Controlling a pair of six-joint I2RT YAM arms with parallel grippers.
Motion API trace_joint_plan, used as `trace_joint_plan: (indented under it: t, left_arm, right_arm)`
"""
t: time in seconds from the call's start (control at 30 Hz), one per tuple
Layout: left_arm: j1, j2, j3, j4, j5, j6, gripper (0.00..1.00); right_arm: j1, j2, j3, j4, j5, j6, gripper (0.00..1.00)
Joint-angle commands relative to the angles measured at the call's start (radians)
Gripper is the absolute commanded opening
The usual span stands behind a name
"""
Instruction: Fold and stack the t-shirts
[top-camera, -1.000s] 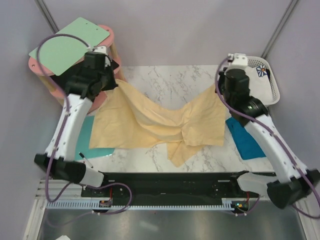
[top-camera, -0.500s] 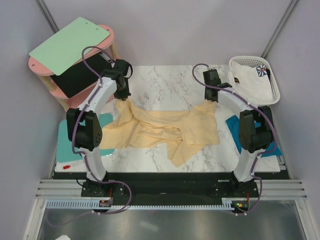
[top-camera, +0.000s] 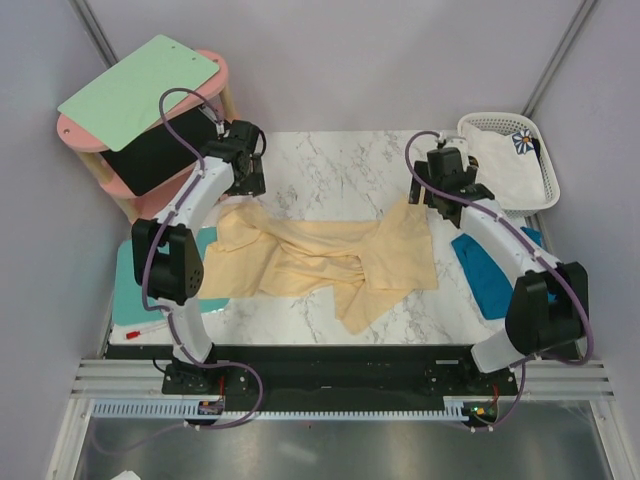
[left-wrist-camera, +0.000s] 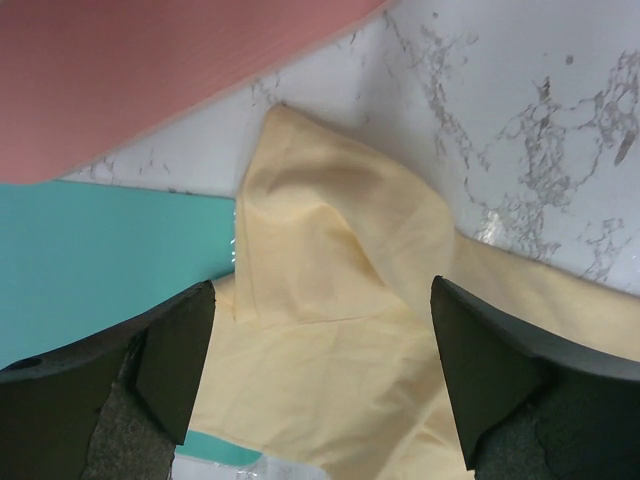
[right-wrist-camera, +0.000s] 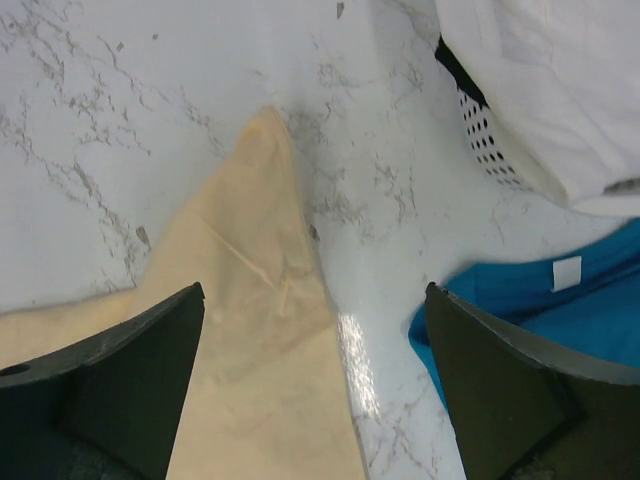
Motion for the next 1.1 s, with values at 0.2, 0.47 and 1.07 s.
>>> trace_joint_plan:
  t: [0.2,0.47,1.07]
  left_arm:
    - [-0.018,-0.184,-0.190,0.049,0.023,-0.055,0.95]
    - [-0.018,-0.214,-0.354,0.112,0.098,-0.092,0.95]
    - [-0.018,-0.247,-0.471,0.167,0.121,-0.134,0.86]
  right_arm:
    - [0.002,-0.214,-0.259,-0.241,-0.182,0.149,0.88]
    - [0.002,-0.163,-0.362,-0.237,-0.222,0.190,0.73]
    - [0.002,-0.089,-0.437,-0.110,-0.230,0.206,0.00]
